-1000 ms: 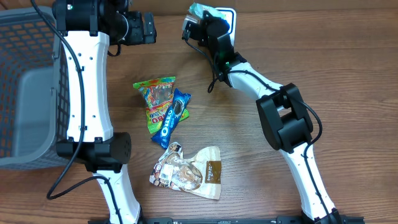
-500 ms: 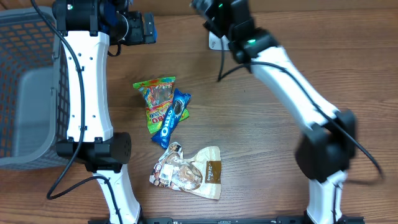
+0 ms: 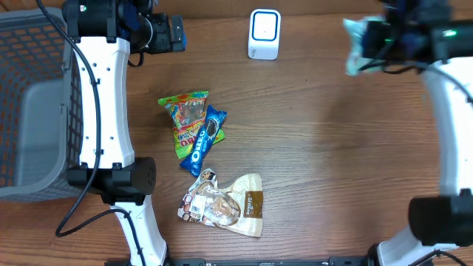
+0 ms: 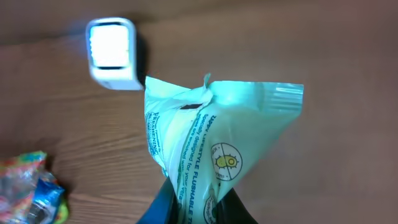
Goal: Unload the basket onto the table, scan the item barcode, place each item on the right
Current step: 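Carry the tissue pack right and drop it on the table, then reach the right gripper to the Pantree bag and grasp it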
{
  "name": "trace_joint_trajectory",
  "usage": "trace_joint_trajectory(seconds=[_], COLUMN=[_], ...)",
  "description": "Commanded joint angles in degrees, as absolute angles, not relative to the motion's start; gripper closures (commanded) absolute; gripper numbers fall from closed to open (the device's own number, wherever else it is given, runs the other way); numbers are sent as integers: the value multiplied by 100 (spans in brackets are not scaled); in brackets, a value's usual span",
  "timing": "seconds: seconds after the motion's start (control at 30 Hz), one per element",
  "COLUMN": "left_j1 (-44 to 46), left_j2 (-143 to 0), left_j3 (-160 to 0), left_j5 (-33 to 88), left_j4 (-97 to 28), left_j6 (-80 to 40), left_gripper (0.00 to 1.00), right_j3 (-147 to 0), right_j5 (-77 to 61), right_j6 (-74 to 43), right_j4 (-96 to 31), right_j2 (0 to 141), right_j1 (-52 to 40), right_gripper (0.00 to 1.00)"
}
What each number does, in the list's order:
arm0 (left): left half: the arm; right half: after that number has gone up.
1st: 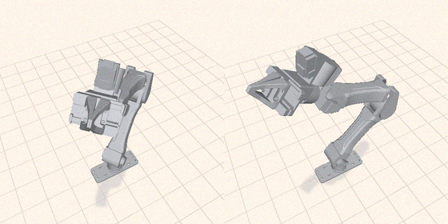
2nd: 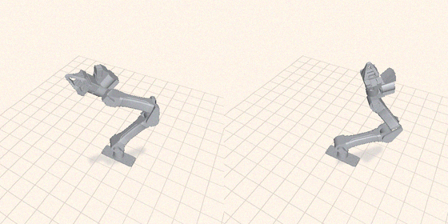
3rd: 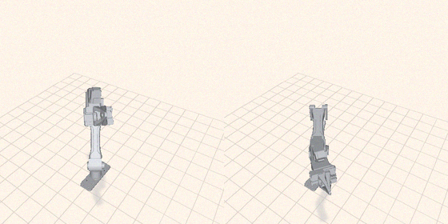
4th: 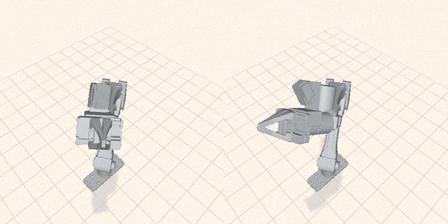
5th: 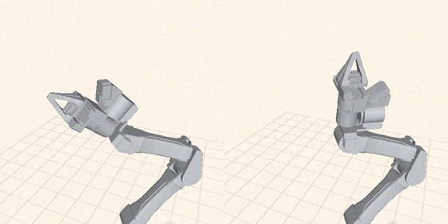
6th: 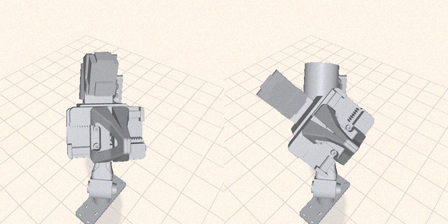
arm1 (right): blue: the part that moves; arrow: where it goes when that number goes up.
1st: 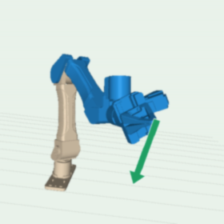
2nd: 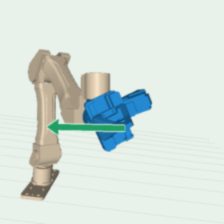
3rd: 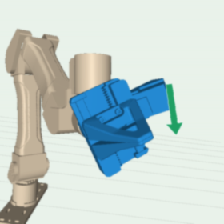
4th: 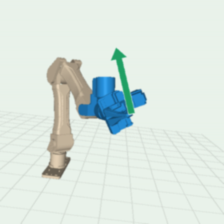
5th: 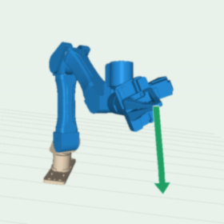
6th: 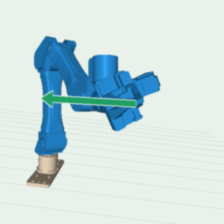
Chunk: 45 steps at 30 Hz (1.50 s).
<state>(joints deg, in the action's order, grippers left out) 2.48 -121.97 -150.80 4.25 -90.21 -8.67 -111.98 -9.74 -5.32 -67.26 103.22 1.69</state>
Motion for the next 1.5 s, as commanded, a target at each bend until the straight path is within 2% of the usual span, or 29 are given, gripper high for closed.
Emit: trace_joint_trajectory(seconds=[0.0, 0.13, 0.37, 0.4, 0.53, 0.73, 0.93, 1.07, 1.33, 1.47], left_j1=[226, 226, 226, 226, 226, 226, 226, 226, 226, 226], left_j2=[-12252, -12252, -12254, -12254, -12254, -12252, -12254, -12254, -12252, -12254], left_j3=[-15111, -15111, -15111, -15111, -15111, -15111, -15113, -15111, -15111, -15111], left_j5=[405, 405, 405, 405, 405, 405, 405, 405, 405, 405], left_j4=[-9004, -9004, -9004, -9004, -9004, -9004, -9004, -9004, -9004, -9004], left_j6=[-882, -882, -882, -882, -882, -882, -882, -882, -882, -882], left_gripper=[0, 0, 0, 0, 0, 0, 0, 0, 0, 0], right_j3=[-10704, -9856, -8374, -8228, -8060, -8444, -9288, -9358, -8853, -8691], right_j5=[-2082, -2115, -2108, -2108, -2112, -2338, -3030, -2969, -2451, -2447], right_j6=[-1258, -1577, -1614, -1612, -1142, -331, 558, 722, 1570, 2250], right_j4=[-6812, -6657, -5922, -5826, -5680, -6134, -7043, -7290, -6976, -6578], right_j2=[10538, 10689, 10748, 10748, 10748, 10737, 10737, 10742, 10746, 10748], right_j1=[1004, 1857, 2493, 2526, 2550, 2305, 1433, 287, -1938, -2853], right_gripper=[96, 96, 96, 91, 47, 28, 27, 27, 17, 16])
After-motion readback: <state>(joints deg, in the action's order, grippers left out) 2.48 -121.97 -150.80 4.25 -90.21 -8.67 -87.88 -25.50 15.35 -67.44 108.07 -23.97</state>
